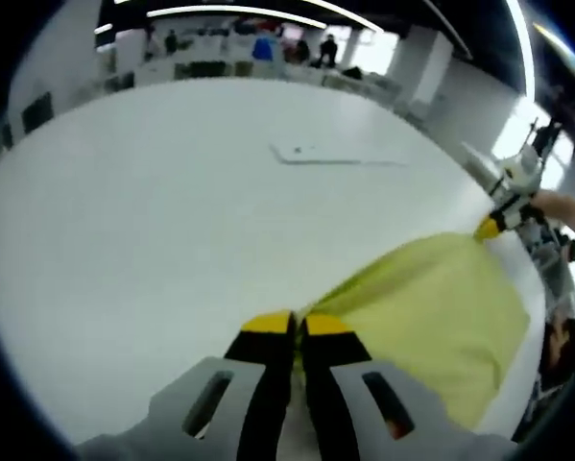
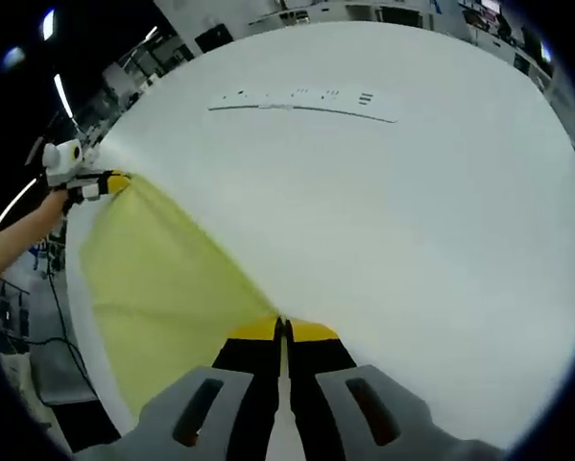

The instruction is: Fold the garment on the visible template until the final outline fits inside the template.

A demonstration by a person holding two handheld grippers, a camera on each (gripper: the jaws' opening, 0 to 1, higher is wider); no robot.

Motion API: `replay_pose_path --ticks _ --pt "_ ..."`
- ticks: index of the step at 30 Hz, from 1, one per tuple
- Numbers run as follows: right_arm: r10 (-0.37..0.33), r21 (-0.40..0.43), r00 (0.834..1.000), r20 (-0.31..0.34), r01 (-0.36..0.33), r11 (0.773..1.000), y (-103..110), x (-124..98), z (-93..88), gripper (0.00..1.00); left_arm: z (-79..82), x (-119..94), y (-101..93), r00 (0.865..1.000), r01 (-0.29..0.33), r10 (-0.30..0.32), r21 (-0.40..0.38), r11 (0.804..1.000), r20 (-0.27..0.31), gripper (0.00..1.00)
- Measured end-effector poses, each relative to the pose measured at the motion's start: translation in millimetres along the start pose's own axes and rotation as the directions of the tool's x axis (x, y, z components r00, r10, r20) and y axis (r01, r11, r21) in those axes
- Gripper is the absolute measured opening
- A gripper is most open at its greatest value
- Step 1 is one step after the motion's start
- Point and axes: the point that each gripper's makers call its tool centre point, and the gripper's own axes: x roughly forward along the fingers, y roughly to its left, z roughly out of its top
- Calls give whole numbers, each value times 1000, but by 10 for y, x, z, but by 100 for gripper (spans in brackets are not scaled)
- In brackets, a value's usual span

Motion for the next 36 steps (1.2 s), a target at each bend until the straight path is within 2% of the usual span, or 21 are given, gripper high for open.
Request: replay_pose_path --ticks 3,6,7,9,10,11,13,15,17,18,20,23,28,33,36 --pt "-15 3 1000 21 15 1000 -32 12 36 2 28 -20 34 1000 -15 15 -15 1000 15 0" --pt "-30 -7 999 34 31 1000 -41 24 61 2 3 -18 37 1000 -12 12 -23 1000 6 0" --pt "-32 -40 999 39 34 999 -26 29 75 2 4 -21 35 1000 -8 9 -27 1000 9 0" --pt "-23 -197 997 76 38 980 10 44 147 3 79 -24 -39 998 38 -36 -40 998 55 0" --pt "-35 -225 997 68 50 973 10 40 139 3 93 -38 -35 998 36 -35 -23 999 55 1" --pt "-36 -209 997 74 51 977 42 37 132 7 100 -41 -34 998 33 -32 -15 999 51 2" --pt "-25 -174 993 118 45 984 98 19 215 18 155 -63 -23 997 23 -23 1 1000 73 9" --pt "-18 -159 985 171 45 986 145 6 294 34 229 -78 22 994 11 -7 -31 999 110 15" --pt "-34 -201 979 199 74 977 179 -17 342 50 311 -83 37 989 14 -2 -79 997 150 31" --pt "-31 -221 979 202 77 972 201 -22 351 56 315 -83 51 989 9 2 -74 997 150 41" --pt "-23 -241 978 209 74 968 288 -29 360 65 333 -73 59 987 0 11 -71 997 159 54" --pt "-26 -248 976 216 80 965 321 -27 364 73 337 -64 51 987 -1 12 -70 998 159 63" --pt "-28 -253 976 214 83 964 349 -23 307 76 329 -32 -44 986 28 -20 -50 998 164 82" --pt "-22 -251 972 232 82 965 395 -52 270 77 294 -49 -108 986 48 -43 -28 998 160 85" --pt "-16 -241 969 245 77 967 433 -81 267 76 278 -89 -133 986 58 -53 -29 998 159 83"
